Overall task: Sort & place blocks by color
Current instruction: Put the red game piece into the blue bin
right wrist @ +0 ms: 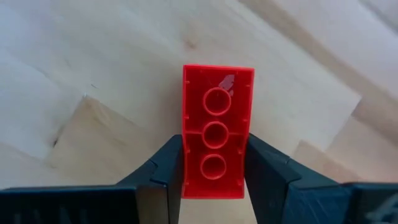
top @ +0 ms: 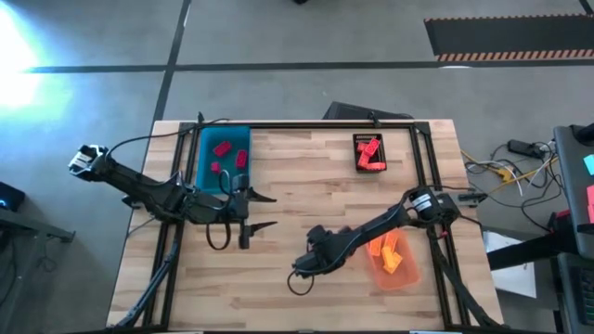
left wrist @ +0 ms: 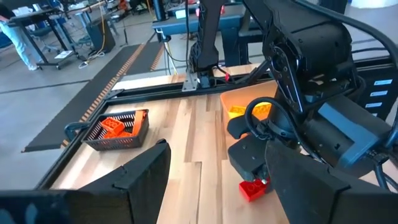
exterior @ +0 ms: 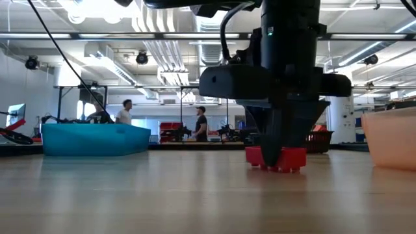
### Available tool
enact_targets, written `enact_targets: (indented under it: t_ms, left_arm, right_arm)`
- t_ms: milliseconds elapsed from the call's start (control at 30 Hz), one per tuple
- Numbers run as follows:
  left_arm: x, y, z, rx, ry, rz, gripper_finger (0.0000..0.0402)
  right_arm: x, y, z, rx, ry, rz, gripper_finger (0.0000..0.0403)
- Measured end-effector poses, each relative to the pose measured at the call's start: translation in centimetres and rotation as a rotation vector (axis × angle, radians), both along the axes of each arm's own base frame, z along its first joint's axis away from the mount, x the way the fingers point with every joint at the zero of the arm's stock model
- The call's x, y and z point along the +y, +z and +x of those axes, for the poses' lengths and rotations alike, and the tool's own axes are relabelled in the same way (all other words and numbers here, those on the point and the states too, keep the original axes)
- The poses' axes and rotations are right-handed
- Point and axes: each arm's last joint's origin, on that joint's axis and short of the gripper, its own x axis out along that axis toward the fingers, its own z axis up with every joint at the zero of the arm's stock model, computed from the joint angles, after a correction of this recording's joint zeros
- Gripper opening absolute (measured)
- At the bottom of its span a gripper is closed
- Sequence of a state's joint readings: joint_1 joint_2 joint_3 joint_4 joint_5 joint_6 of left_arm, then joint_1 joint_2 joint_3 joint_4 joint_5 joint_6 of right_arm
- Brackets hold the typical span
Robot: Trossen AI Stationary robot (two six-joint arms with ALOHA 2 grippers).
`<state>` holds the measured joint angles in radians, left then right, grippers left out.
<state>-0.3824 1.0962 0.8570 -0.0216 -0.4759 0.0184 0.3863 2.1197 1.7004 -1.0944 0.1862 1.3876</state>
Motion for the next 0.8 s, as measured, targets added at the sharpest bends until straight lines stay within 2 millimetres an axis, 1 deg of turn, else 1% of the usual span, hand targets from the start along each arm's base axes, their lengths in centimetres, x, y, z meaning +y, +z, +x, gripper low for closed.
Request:
enact_targets:
  t_ms: [100, 167, 267, 533, 667, 800]
  left_arm:
    - [0.0, 0.0, 0.0, 0.0, 0.002, -0.008, 0.0246]
    - [0.0, 0.0, 0.0, -0.001, 0.002, -0.008, 0.0246]
    - [0.0, 0.0, 0.0, 0.002, 0.001, -0.007, 0.0246]
    - [-0.3, 0.0, -0.1, 0.004, -0.041, -0.019, 0.0246]
    - [-1.0, -0.3, 0.1, -0.018, -0.079, -0.033, 0.0246]
    - [-1.9, -0.7, 0.3, -0.075, -0.18, -0.062, 0.0246]
  right_arm:
    - [0.2, 0.4, -0.2, -0.011, 0.086, -0.048, 0.0119]
    - [0.5, 1.1, -0.3, -0.025, 0.168, -0.063, 0.0119]
    - [1.4, 3.0, -1.0, -0.075, 0.283, -0.114, 0.0119]
    - [3.7, 7.7, -3.3, -0.287, 0.569, -0.375, 0.0119]
    - [4.2, 8.7, -4.4, -0.404, 0.684, -0.493, 0.0119]
    - [4.0, 9.1, -4.9, -0.541, 0.771, -0.588, 0.0119]
